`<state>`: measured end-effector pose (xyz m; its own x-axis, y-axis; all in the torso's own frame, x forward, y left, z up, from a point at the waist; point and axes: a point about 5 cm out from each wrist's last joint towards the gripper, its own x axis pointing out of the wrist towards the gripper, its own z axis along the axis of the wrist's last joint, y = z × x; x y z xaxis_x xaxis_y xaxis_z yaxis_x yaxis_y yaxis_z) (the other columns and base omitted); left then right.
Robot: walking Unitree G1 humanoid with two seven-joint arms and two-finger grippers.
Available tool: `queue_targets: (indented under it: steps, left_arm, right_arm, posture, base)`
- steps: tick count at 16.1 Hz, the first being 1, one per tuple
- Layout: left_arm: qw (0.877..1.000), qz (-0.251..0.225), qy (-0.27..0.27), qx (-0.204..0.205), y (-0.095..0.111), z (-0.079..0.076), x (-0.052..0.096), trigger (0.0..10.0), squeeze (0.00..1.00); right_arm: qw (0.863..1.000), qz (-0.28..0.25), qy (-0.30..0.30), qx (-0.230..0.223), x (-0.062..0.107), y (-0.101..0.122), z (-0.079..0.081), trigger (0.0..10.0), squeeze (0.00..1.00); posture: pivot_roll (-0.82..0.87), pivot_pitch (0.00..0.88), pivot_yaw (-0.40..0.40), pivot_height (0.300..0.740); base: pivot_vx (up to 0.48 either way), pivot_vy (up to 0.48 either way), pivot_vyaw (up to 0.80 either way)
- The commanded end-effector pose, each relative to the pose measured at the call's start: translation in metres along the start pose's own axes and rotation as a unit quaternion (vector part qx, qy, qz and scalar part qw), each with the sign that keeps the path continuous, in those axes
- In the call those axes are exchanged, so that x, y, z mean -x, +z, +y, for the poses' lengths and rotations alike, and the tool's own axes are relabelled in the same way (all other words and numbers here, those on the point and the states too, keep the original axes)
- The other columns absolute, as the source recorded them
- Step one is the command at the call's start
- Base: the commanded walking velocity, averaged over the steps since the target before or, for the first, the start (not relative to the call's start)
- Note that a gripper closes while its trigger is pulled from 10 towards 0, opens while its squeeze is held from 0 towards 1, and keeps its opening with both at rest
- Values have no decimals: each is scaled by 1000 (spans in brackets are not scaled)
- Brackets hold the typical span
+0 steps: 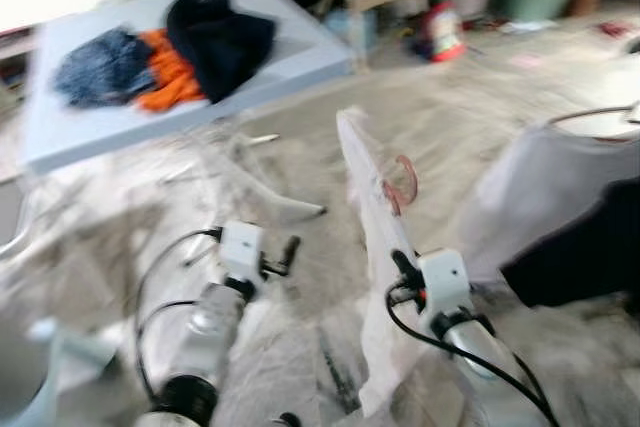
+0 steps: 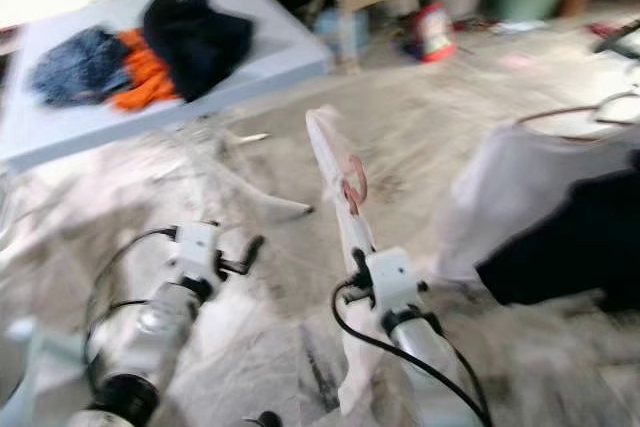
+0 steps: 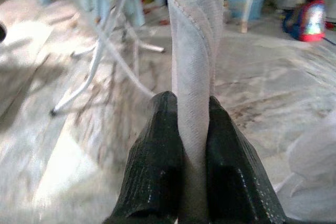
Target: Hang hanger
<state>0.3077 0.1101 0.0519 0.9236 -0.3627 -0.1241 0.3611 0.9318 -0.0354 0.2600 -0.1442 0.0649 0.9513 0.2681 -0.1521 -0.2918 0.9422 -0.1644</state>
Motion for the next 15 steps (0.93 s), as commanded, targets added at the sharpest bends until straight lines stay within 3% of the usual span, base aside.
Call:
queue_targets:
  steps: [1, 3, 6, 9, 10, 13, 15]
  left_arm:
    - [1000, 5, 8, -5, -2, 10, 4, 10000, 0]
    - [1000, 3, 7, -11, -1, 10, 4, 10000, 0]
    - [999, -4, 10, -33, 2, 14, 5, 10000, 0]
    - [998, -16, 9, -64, 9, 22, 5, 10000, 0]
    - [997, -20, 4, -72, 10, 22, 5, 10000, 0]
    - [994, -30, -10, -103, 15, 22, 4, 10000, 0]
    - [993, -26, -20, -117, 13, 22, 6, 10000, 0]
  right_arm:
    - [1000, -21, 18, 2, -4, 9, 6, 10000, 0]
    - [999, -18, 26, 9, -4, 9, 5, 10000, 0]
    - [994, -2, 102, 48, 1, 5, 5, 10000, 0]
    - [978, 27, 175, 110, 12, 1, -8, 10000, 0]
    - [977, 33, 175, 118, 12, 0, -13, 10000, 0]
    - [951, 65, 261, 150, 26, -6, -14, 10000, 0]
    - [944, 75, 278, 161, 32, -8, -18, 10000, 0]
  posture:
    - [-7, 105, 33, 740]
    - [-5, 107, 33, 740]
    - [-3, 112, 36, 740]
    - [-2, 115, 37, 740]
    - [-3, 116, 36, 740]
    - [-1, 115, 37, 740]
    - [-1, 115, 39, 740]
  base:
    - [0, 0, 800]
    - [0, 0, 800]
    - [0, 0, 0]
    - [0, 0, 0]
    - [0, 0, 0]
    - [0, 0, 0]
    - [0, 0, 0]
